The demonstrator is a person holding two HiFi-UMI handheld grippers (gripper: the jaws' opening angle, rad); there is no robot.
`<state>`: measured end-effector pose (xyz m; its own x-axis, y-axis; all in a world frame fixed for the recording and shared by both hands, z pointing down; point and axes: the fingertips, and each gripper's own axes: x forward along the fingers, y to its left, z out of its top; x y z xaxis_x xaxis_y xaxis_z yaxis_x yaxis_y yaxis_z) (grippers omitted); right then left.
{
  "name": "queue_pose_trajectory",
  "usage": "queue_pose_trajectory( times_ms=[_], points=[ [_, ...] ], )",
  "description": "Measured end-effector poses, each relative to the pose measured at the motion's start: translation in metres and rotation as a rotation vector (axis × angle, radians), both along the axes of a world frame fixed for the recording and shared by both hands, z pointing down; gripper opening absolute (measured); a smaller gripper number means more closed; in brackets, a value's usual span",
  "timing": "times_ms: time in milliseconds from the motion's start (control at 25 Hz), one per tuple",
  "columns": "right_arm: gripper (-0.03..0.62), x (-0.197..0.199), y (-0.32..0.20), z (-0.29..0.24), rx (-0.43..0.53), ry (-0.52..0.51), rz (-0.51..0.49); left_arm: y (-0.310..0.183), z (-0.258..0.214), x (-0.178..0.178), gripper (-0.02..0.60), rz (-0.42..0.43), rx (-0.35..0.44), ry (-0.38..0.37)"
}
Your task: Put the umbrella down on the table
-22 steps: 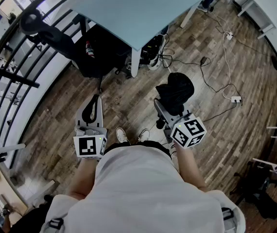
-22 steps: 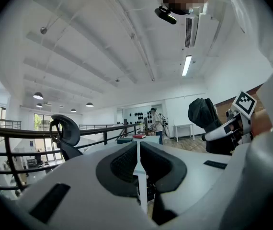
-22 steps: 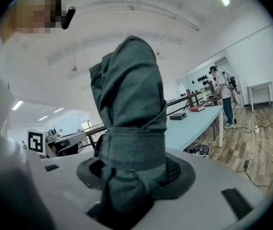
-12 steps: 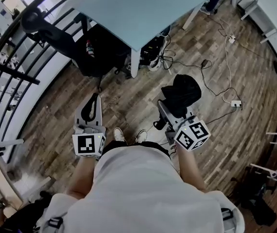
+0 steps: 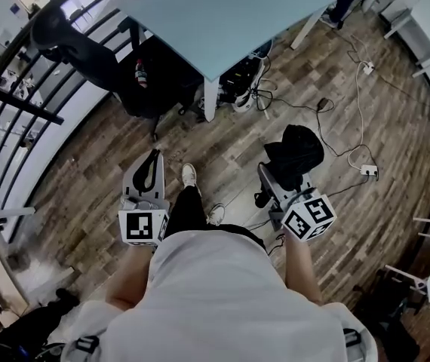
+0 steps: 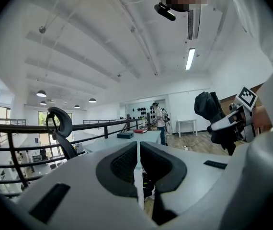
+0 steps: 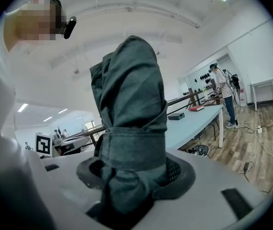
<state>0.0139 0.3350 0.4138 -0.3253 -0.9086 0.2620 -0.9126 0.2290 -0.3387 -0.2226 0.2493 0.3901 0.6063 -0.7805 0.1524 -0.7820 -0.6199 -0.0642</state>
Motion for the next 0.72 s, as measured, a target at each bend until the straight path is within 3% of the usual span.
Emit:
queue_pose_trajectory(
  times_ms=[280,520,720],
  points=[
    [0.229,0.014,-0.048,0.021,-0.044,-0.009,0.033,-0.061,0.027,0.031,0.038,0.058,-0.028,0.012],
    [0.229,0.043,-0.135,0.005,-0.045,0.016,0.07,-0.156,0.017,0.06,0.038,0.102,-0.017,0.022],
    [0.229,0.044,-0.201,-0.002,-0.052,0.005,0.1,-0.228,0.019,0.068,0.038,0.145,-0.036,0.023]
  ],
)
